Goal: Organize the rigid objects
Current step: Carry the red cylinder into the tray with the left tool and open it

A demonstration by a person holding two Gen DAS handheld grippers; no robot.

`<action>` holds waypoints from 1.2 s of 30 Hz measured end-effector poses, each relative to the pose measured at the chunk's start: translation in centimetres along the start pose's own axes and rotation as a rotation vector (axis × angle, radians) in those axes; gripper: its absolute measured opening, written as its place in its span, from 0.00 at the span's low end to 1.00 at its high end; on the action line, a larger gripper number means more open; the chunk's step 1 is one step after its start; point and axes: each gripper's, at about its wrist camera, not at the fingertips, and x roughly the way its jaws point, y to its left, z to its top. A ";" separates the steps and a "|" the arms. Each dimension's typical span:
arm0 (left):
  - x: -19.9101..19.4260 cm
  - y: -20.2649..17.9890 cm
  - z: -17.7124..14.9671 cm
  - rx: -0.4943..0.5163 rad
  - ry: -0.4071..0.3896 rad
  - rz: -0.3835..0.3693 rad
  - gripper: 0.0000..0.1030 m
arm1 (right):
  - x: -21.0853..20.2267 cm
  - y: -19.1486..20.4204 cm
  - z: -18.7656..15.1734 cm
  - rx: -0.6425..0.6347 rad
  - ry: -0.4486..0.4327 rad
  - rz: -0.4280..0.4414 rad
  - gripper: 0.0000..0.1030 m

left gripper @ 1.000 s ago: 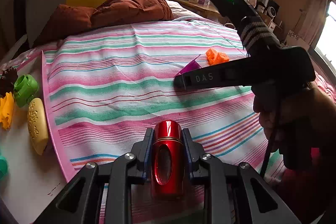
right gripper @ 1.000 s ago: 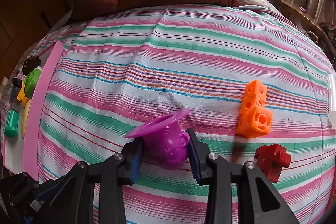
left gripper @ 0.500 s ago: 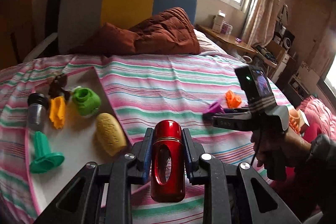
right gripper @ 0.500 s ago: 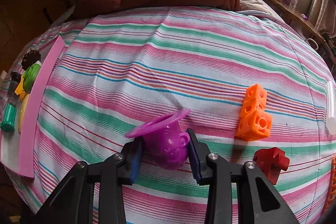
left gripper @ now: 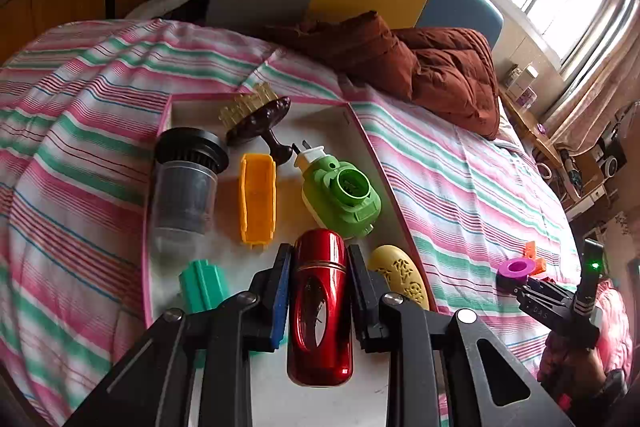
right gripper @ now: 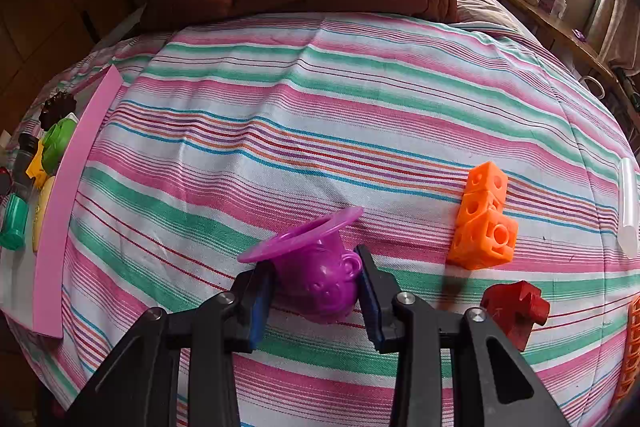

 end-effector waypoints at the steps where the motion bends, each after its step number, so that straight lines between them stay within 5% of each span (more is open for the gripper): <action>1: 0.4 0.0 0.1 -0.004 0.009 0.003 0.25 | 0.0 0.0 0.0 0.000 0.001 0.000 0.37; 10: 2.6 0.4 1.0 -0.038 0.034 0.043 0.30 | 0.1 0.1 0.1 -0.006 0.001 -0.004 0.37; 16: -1.0 -0.6 -0.5 0.061 -0.061 0.128 0.31 | 0.1 0.2 0.0 -0.019 -0.002 -0.012 0.37; 19: -3.1 -1.6 -1.8 0.107 -0.107 0.154 0.43 | 0.0 0.3 0.0 -0.029 -0.005 -0.019 0.37; 36: -9.6 -4.1 -6.5 0.239 -0.214 0.196 0.43 | 0.1 0.8 -0.2 -0.067 -0.047 -0.044 0.37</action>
